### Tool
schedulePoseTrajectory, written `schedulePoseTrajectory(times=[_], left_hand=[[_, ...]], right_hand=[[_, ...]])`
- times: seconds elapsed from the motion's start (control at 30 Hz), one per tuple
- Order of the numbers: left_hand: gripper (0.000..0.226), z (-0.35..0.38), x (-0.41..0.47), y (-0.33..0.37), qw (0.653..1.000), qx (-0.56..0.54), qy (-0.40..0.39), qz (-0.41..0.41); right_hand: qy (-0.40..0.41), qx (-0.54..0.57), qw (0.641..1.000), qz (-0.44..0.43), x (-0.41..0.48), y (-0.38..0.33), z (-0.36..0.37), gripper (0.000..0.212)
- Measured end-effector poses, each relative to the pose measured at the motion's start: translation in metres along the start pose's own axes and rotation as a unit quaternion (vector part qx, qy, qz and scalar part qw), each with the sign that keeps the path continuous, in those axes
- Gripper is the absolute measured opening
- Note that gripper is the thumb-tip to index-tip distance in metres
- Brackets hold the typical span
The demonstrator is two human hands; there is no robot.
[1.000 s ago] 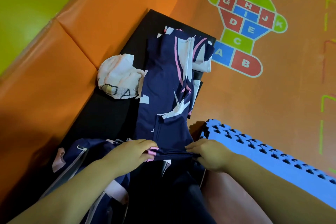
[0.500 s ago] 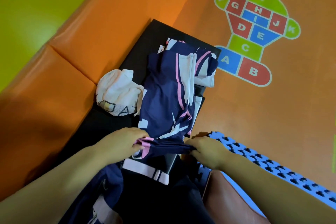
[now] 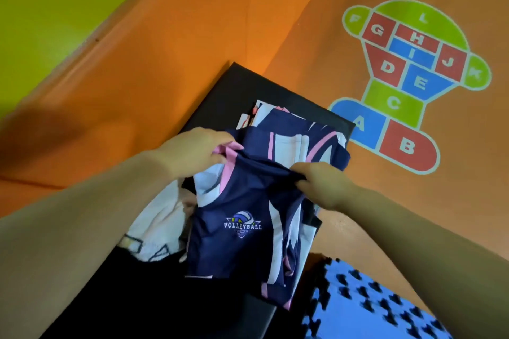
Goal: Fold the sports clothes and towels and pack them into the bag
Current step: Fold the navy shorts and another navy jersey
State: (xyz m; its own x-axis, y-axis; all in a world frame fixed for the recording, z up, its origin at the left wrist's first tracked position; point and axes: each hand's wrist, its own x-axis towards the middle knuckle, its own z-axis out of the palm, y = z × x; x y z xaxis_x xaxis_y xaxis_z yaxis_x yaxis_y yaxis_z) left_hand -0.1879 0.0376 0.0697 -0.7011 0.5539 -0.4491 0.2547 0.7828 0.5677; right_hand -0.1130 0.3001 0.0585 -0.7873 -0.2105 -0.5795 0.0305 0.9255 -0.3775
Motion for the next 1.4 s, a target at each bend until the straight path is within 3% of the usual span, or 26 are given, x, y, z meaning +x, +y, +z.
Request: schedulePoseTrajectory(times=[0.13,0.27,0.43,0.6,0.8,0.87,0.93,1.03,1.13,1.2,1.27,1.4], left_hand=[[0.037,-0.005,0.055,-0.008,0.997,0.03,0.075,-0.003],[0.052,0.013,0.073,-0.019,0.987,0.056,0.15,-0.033],[0.041,0.062,0.037,-0.038,0.986,0.017,0.151,-0.073],[0.048,0.127,-0.032,-0.03,0.964,-0.064,0.175,-0.192],[0.063,0.192,-0.1,-0.022,0.917,-0.188,0.155,-0.316],[0.054,0.199,-0.108,-0.022,0.915,-0.196,0.153,-0.318],[0.043,0.2,-0.11,-0.022,0.909,-0.202,0.153,-0.331],[0.042,0.199,-0.111,-0.021,0.902,-0.202,0.184,-0.335],[0.024,0.199,-0.114,-0.015,0.881,-0.241,0.221,-0.343],[0.015,0.198,-0.117,-0.012,0.864,-0.268,0.232,-0.358],[0.02,0.199,-0.12,-0.014,0.858,-0.285,0.236,-0.356],[0.016,0.19,-0.128,-0.012,0.872,-0.298,0.24,-0.305]], right_hand=[[0.04,0.023,0.999,0.009,0.062,0.03,-0.012,0.028],[0.113,0.065,0.988,0.085,0.084,0.043,-0.002,0.034],[0.173,0.2,0.958,0.109,0.055,0.038,0.028,0.037],[0.121,0.288,0.938,0.148,-0.009,0.024,0.078,0.031],[0.023,0.317,0.93,0.186,-0.065,0.012,0.147,0.046],[0.003,0.335,0.921,0.2,-0.072,0.011,0.16,0.049],[-0.025,0.345,0.914,0.212,-0.071,0.009,0.165,0.036],[-0.042,0.286,0.935,0.204,-0.063,0.008,0.171,0.018],[-0.037,0.254,0.946,0.199,-0.061,0.008,0.176,0.03],[-0.03,0.273,0.941,0.196,-0.062,0.009,0.178,0.033],[-0.027,0.315,0.931,0.184,-0.066,0.008,0.178,0.029],[-0.015,0.382,0.913,0.141,-0.083,0.001,0.174,0.01]])
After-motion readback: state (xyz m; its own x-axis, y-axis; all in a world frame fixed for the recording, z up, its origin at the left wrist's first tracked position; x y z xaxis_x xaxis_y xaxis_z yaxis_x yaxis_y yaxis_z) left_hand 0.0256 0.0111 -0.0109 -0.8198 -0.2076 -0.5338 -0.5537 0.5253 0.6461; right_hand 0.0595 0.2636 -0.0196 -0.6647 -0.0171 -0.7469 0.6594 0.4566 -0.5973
